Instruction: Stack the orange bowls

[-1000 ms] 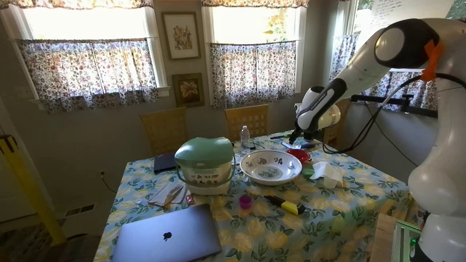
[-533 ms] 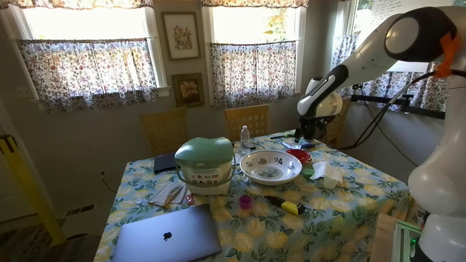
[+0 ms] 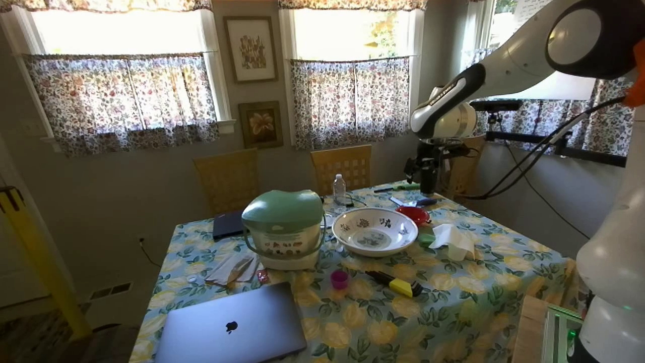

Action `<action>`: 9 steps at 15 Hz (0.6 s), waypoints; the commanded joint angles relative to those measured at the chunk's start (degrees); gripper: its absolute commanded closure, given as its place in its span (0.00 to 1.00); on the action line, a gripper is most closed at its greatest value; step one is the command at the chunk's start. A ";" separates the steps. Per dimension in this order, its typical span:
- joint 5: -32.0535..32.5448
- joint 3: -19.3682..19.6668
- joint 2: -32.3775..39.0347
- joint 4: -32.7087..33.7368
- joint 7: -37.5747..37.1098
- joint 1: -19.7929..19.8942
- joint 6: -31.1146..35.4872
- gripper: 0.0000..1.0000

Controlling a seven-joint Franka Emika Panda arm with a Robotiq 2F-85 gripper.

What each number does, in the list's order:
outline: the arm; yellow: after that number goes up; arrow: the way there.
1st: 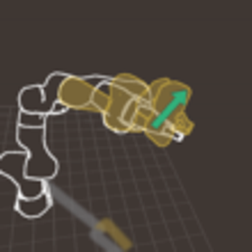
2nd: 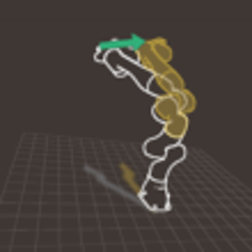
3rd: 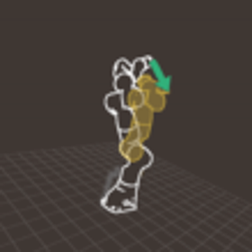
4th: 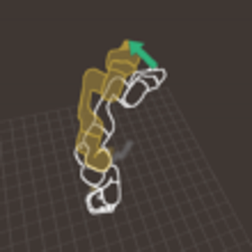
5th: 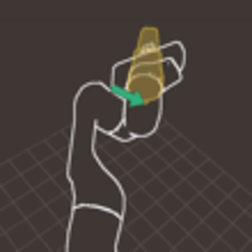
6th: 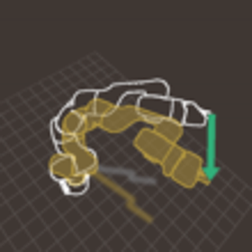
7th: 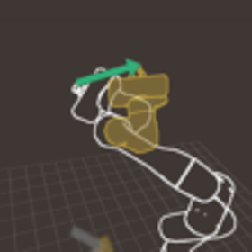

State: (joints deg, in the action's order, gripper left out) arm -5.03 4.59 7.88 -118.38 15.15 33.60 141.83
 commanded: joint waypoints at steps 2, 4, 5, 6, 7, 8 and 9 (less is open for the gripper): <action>3.31 6.90 -3.03 -1.43 -18.41 -9.81 -1.23 0.00; 4.58 8.10 -4.16 -2.45 -23.60 -12.81 -2.18 0.00; 3.65 8.14 -4.83 -2.69 -23.91 -13.86 -3.57 0.00; 2.04 7.97 -5.44 -2.97 -23.35 -14.72 -5.04 0.00; 1.10 7.80 -6.13 -3.44 -22.92 -15.44 -5.88 0.00; 0.08 7.58 -6.81 -3.88 -21.75 -16.06 -6.93 0.00; -0.93 7.51 -7.35 -4.24 -20.86 -16.60 -7.52 0.00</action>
State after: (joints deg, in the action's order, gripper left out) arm -3.13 11.63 4.14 -120.01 -7.14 18.88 136.91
